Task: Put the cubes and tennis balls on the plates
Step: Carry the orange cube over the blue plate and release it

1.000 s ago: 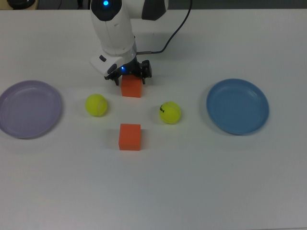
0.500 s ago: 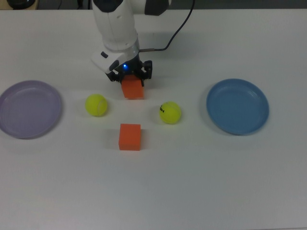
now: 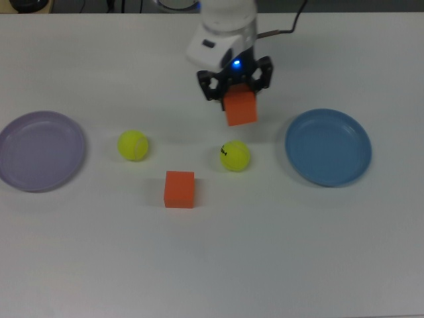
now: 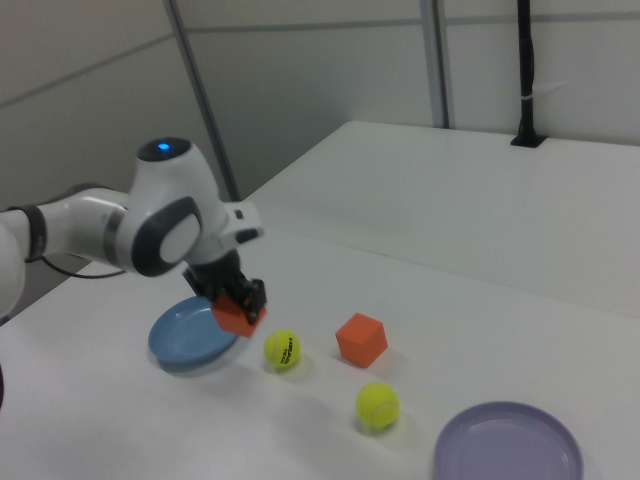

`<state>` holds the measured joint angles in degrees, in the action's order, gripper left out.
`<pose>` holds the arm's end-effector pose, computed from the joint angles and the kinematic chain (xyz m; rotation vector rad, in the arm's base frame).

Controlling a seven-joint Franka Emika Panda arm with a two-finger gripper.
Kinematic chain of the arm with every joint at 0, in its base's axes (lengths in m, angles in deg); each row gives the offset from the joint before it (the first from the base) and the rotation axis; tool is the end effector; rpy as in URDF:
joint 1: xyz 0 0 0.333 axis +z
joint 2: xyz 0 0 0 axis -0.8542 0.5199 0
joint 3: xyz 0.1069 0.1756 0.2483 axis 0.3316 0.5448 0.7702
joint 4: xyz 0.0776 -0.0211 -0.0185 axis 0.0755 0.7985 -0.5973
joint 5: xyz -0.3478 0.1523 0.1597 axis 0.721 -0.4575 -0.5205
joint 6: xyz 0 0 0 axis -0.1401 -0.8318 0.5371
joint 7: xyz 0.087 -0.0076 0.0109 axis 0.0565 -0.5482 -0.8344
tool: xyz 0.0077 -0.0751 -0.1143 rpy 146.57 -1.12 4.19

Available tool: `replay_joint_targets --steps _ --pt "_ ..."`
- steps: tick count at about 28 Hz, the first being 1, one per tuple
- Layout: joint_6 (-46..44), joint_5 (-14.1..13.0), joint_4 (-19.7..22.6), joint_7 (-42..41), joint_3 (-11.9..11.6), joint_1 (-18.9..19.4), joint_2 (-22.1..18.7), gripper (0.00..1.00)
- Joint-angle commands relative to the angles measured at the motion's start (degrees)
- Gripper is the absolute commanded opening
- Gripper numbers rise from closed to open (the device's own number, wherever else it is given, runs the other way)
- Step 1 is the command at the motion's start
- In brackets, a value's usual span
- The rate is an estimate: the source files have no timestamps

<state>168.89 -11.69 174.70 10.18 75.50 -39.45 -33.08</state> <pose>0.5665 0.2729 0.4255 -2.9341 -0.5896 -0.2202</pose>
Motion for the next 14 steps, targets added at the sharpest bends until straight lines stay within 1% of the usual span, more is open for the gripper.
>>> replay_joint_targets --steps 1,5,6,10,11,14 --pt "-1.1 -1.3 -6.7 1.6 -0.6 4.6 4.6 0.00" --pt "-0.4 -0.8 -11.0 3.3 -0.6 7.0 8.7 0.00" --pt "0.7 -0.5 -12.3 3.9 -0.6 8.4 10.6 0.00" --pt "4.4 0.2 -13.0 5.1 -0.6 10.7 13.2 0.00" --pt "5.7 0.9 -13.0 5.3 -0.6 11.8 14.2 0.00" --pt "6.8 1.6 -13.0 6.0 -0.6 13.1 15.8 0.00"
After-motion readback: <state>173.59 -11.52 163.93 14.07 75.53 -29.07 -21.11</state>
